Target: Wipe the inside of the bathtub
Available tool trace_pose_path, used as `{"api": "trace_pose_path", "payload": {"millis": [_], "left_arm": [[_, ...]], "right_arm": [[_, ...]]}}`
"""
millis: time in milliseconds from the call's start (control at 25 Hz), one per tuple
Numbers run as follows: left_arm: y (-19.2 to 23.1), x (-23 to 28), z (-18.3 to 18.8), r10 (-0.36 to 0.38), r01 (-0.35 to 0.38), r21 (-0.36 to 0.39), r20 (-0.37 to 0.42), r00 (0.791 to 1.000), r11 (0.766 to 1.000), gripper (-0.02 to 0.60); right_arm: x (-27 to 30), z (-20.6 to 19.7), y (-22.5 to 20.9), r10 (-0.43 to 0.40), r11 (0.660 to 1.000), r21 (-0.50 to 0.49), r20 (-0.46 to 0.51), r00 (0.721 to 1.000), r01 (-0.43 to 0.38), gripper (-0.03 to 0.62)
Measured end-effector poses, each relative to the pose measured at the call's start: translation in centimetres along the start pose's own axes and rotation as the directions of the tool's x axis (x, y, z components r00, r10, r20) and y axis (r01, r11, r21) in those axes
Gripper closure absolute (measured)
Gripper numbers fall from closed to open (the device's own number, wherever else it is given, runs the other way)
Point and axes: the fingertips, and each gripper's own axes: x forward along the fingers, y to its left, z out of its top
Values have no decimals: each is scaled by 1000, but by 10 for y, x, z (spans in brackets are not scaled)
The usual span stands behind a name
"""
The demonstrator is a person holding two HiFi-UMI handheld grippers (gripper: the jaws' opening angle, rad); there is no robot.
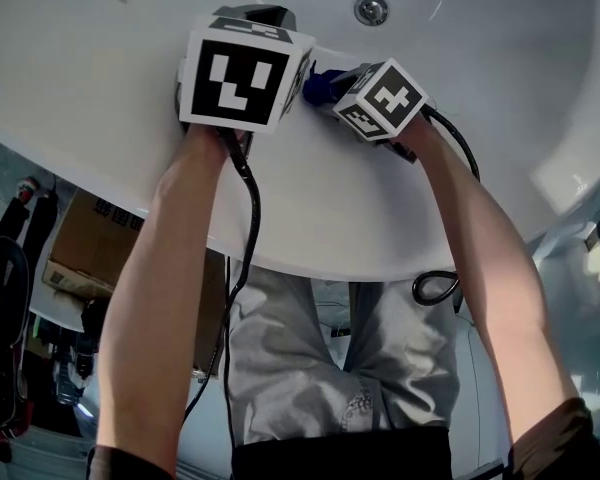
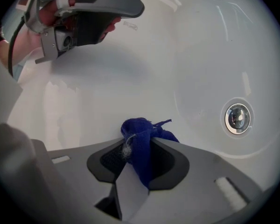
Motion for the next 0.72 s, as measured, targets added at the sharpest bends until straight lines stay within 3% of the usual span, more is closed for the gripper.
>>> {"api": "trace_pose_path", "payload": {"millis": [400, 560, 720], "left_arm": [[-13, 19, -21, -4, 4, -4, -58, 998, 1000, 578], [-22, 23, -19, -14, 15, 29, -44, 999, 999, 578], [-21, 20, -21, -7, 7, 7, -50, 999, 1000, 578]], "right_arm": [[-19, -3, 41, 21, 999, -29, 34, 999, -20, 473], [-30, -10, 58, 38, 999, -38, 40, 998, -37, 471], [-37, -14, 73, 39, 999, -38, 38, 999, -37, 473]]}}
